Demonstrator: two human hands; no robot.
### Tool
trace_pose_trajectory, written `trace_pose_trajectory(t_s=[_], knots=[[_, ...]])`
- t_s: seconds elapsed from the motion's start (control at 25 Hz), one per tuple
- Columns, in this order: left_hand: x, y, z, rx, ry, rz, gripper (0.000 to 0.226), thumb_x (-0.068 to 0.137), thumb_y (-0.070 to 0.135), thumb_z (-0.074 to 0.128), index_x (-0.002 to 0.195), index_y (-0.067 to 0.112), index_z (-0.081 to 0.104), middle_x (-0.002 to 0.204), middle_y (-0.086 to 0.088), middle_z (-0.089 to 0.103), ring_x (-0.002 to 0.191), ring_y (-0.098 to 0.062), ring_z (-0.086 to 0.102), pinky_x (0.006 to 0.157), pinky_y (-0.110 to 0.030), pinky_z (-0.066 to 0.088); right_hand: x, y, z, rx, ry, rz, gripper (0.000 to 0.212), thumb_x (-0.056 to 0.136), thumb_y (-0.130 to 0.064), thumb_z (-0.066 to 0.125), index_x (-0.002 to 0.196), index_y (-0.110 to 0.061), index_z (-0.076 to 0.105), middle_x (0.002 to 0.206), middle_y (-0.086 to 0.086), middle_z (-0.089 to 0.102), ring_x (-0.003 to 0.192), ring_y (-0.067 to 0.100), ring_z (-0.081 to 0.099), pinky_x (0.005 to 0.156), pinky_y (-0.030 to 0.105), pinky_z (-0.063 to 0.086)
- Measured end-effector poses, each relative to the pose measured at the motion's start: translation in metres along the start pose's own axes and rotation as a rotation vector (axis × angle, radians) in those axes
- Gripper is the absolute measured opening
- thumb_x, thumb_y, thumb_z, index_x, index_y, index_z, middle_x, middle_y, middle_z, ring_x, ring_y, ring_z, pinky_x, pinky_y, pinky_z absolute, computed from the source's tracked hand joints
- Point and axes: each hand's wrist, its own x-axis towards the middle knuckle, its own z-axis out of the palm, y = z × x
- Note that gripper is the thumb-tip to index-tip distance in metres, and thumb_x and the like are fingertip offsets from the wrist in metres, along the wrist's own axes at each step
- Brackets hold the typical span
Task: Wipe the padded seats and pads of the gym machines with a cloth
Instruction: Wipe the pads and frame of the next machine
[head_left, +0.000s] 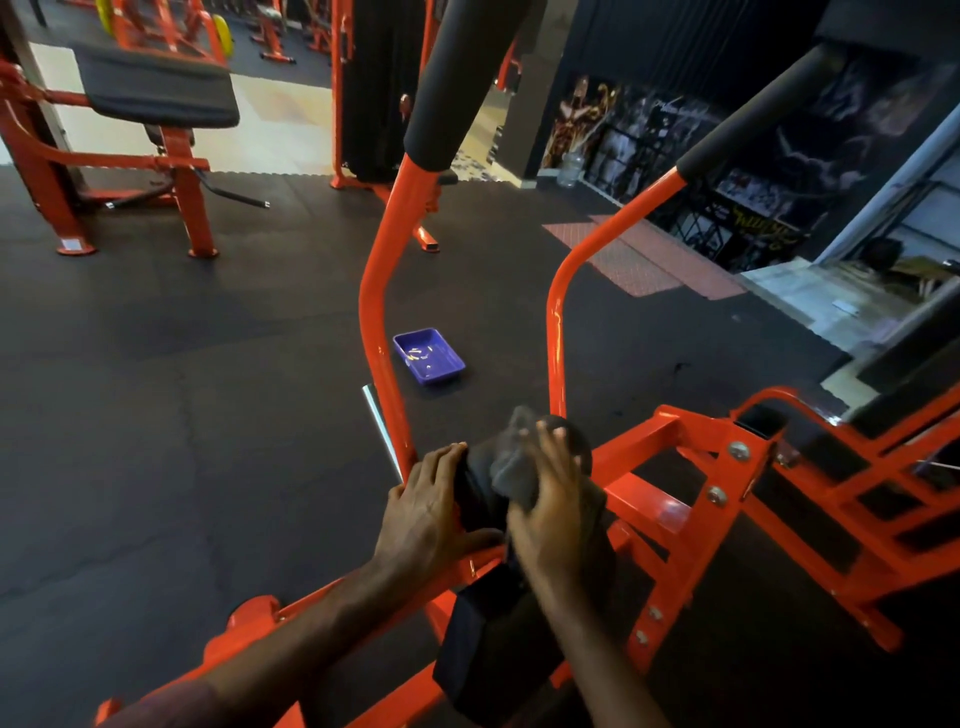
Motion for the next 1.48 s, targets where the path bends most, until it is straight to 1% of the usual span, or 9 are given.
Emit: trace_pose_trajectory(t_s=[0.12, 0.32, 0.56, 0.72, 0.88, 1.04, 1.16, 1.24, 1.48], knots=[[-0.003, 0.001, -0.001, 0.014, -0.004, 0.038, 0.12, 0.059, 0.086, 0.067, 0.159, 0.032, 0.03, 0.161, 0.017, 0.033, 0.143, -0.014, 0.041, 0.103, -0.044, 0.048, -0.006, 0.015, -0.003, 0.025, -0.138, -0.153, 0.082, 0.071, -0.001, 0.049, 0.15, -0.022, 0.056, 0.163, -0.005, 0.045, 0.158, 0.013, 0.026, 0.13, 0.041, 0.018], [-0.004, 0.003, 0.0, 0.108, -0.031, 0.037, 0.122, 0.058, 0.08, 0.075, 0.16, 0.032, 0.027, 0.165, 0.018, 0.028, 0.144, -0.014, 0.039, 0.103, -0.044, 0.05, 0.052, 0.049, -0.018, -0.07, 0.054, 0.201, 0.075, 0.078, 0.0, 0.057, 0.148, -0.028, 0.055, 0.152, 0.001, 0.056, 0.147, 0.029, 0.047, 0.118, 0.059, 0.038], [-0.009, 0.001, 0.015, 0.187, 0.064, 0.134, 0.108, 0.071, 0.076, 0.074, 0.159, 0.026, 0.036, 0.168, 0.009, 0.032, 0.151, -0.02, 0.037, 0.094, -0.053, 0.054, -0.001, 0.015, -0.003, 0.003, -0.12, -0.152, 0.084, 0.072, 0.014, 0.064, 0.149, -0.021, 0.057, 0.161, -0.005, 0.048, 0.157, 0.012, 0.029, 0.13, 0.043, 0.02], [-0.009, 0.003, 0.013, 0.204, 0.082, 0.131, 0.109, 0.072, 0.083, 0.069, 0.158, 0.026, 0.036, 0.167, 0.008, 0.033, 0.15, -0.021, 0.038, 0.093, -0.051, 0.055, 0.054, 0.053, -0.022, -0.036, 0.041, 0.157, 0.074, 0.08, 0.007, 0.06, 0.145, -0.028, 0.056, 0.152, -0.001, 0.056, 0.148, 0.029, 0.046, 0.119, 0.057, 0.038], [-0.01, -0.001, 0.022, 0.201, 0.135, 0.183, 0.101, 0.076, 0.069, 0.077, 0.157, 0.024, 0.038, 0.167, 0.006, 0.034, 0.151, -0.025, 0.038, 0.093, -0.059, 0.053, 0.002, -0.001, 0.005, 0.014, 0.014, 0.081, 0.078, 0.075, 0.008, 0.063, 0.149, -0.015, 0.056, 0.161, 0.005, 0.048, 0.157, 0.024, 0.031, 0.129, 0.047, 0.02], [-0.012, -0.008, 0.02, 0.116, 0.157, 0.224, 0.093, 0.08, 0.069, 0.076, 0.158, 0.031, 0.041, 0.169, 0.01, 0.031, 0.156, -0.022, 0.03, 0.108, -0.06, 0.045, 0.005, 0.035, 0.0, 0.091, -0.04, -0.046, 0.071, 0.084, 0.009, 0.058, 0.149, -0.019, 0.056, 0.159, 0.001, 0.05, 0.156, 0.021, 0.033, 0.129, 0.039, 0.021], [-0.011, -0.01, 0.008, -0.03, 0.096, 0.109, 0.104, 0.082, 0.078, 0.068, 0.165, 0.028, 0.028, 0.173, 0.008, 0.021, 0.161, -0.017, 0.018, 0.125, -0.042, 0.029, 0.052, 0.069, -0.017, 0.052, 0.069, 0.2, 0.059, 0.082, -0.007, 0.053, 0.139, -0.017, 0.061, 0.147, 0.009, 0.061, 0.146, 0.035, 0.048, 0.124, 0.048, 0.033], [-0.006, -0.009, 0.003, -0.016, 0.007, 0.033, 0.117, 0.079, 0.084, 0.064, 0.168, 0.022, 0.019, 0.175, 0.006, 0.021, 0.16, -0.015, 0.021, 0.126, -0.037, 0.027, 0.047, 0.049, -0.016, 0.007, 0.123, 0.272, 0.069, 0.079, 0.002, 0.062, 0.146, -0.015, 0.057, 0.153, 0.01, 0.056, 0.148, 0.033, 0.045, 0.122, 0.051, 0.035], [-0.003, -0.016, 0.007, -0.042, 0.029, 0.03, 0.116, 0.068, 0.085, 0.067, 0.163, 0.03, 0.03, 0.168, 0.015, 0.033, 0.151, -0.012, 0.037, 0.115, -0.041, 0.042, -0.016, 0.009, 0.001, 0.035, -0.165, -0.182, 0.083, 0.072, 0.005, 0.058, 0.151, -0.02, 0.055, 0.165, -0.003, 0.041, 0.159, 0.015, 0.024, 0.13, 0.044, 0.016]])
